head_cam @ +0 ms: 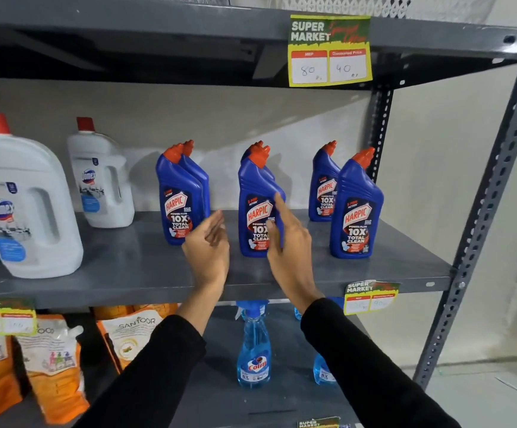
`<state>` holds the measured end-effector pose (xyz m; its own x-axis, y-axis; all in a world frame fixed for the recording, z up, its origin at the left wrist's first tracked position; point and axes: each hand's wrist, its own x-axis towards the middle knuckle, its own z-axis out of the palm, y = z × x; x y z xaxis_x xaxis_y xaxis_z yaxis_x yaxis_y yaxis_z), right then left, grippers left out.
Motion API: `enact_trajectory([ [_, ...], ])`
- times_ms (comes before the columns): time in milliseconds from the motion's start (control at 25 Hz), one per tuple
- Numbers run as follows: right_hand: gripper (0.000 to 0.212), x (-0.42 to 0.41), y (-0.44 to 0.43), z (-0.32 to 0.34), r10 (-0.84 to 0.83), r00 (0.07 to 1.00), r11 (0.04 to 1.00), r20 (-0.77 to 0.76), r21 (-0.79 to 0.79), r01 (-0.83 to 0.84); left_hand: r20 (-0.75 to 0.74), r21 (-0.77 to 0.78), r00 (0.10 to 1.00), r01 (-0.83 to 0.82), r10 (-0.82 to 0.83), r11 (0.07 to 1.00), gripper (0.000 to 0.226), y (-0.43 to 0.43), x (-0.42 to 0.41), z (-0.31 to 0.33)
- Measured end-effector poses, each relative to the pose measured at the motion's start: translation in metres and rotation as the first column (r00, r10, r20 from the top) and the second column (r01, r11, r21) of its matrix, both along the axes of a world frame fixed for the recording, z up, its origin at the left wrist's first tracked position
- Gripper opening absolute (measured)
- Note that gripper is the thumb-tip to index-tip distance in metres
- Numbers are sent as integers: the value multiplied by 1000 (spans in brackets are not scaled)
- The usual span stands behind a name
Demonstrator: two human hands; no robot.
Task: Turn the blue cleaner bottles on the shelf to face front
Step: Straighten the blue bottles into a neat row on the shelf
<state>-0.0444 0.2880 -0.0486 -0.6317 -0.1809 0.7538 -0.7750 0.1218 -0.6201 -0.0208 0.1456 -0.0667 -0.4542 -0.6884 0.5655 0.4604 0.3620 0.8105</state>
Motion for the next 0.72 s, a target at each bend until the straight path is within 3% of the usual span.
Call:
enact_trajectory([
  [120, 45, 21, -29, 13, 31, 990, 999, -136, -1, -32, -138, -75, 988, -77, 66, 994, 26, -26, 12, 13],
  [200, 44, 27, -55, 15, 86, 985, 996, -149, 37, -82, -163, -88, 975, -165, 149, 982, 26, -62, 15, 19],
  [280, 46, 24, -82, 11, 149, 988, 985, -39, 93, -145, -66, -55, 980, -193, 189, 980, 32, -104, 13, 19],
  [440, 40, -1, -124, 3, 167, 926, 968, 338, 123, -219, 350, -50, 907, -231, 234, 972, 42, -145, -3, 4],
  [600, 35, -21, -154, -6, 104, 820, 973, 563, 111, -200, 355, -45, 930, -78, 89, 996, 28, -149, -15, -3],
  [720, 36, -27, -157, -10, 58, 838, 968, 542, 174, -179, 361, -26, 928, -85, 88, 996, 27, -151, -12, -1],
])
